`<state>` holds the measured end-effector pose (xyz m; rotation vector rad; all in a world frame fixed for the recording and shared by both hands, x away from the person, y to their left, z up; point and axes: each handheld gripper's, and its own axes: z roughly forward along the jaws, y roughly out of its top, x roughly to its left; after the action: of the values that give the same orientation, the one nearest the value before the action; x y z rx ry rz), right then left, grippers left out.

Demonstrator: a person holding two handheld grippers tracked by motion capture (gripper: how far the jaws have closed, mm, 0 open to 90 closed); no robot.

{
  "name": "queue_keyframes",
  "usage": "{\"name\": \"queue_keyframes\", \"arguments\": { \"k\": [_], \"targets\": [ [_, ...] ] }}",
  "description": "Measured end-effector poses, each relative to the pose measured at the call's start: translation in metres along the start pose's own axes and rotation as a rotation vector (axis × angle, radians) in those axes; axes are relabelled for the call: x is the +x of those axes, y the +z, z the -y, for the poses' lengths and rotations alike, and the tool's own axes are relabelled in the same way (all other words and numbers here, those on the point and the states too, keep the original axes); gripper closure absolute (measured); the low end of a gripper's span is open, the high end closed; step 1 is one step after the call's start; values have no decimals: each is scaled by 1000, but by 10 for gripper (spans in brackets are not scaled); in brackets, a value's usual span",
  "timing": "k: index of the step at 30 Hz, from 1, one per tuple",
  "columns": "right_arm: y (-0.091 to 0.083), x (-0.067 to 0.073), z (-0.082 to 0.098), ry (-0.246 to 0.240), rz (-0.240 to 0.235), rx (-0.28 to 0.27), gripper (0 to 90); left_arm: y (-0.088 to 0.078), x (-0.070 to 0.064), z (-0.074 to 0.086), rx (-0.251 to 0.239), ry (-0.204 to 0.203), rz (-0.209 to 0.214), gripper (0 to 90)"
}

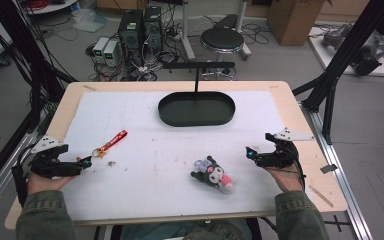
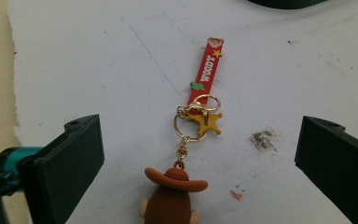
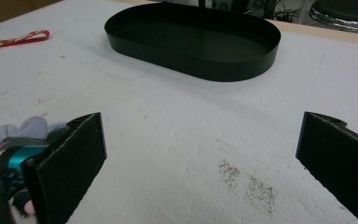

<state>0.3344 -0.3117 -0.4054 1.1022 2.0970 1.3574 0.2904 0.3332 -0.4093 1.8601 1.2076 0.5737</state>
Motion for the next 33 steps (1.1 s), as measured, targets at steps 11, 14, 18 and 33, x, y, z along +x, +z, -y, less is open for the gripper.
{"name": "queue_keyframes", "arguments": {
  "k": [11,14,18,33],
  "targets": [
    [0,3,1,-3,-4,0,5,-1,-1,0,-8,13,-8,17],
    [1,3,1,-9,-1,-1,5,0,-1,0,-5,12,-9,17],
    [1,2,2,-5,-1,2,5,0,-1,0,-4,14,-9,17],
    [4,3,5,15,20,23,5,5,-5,-5,-19,14,11,17]
  ]
}}
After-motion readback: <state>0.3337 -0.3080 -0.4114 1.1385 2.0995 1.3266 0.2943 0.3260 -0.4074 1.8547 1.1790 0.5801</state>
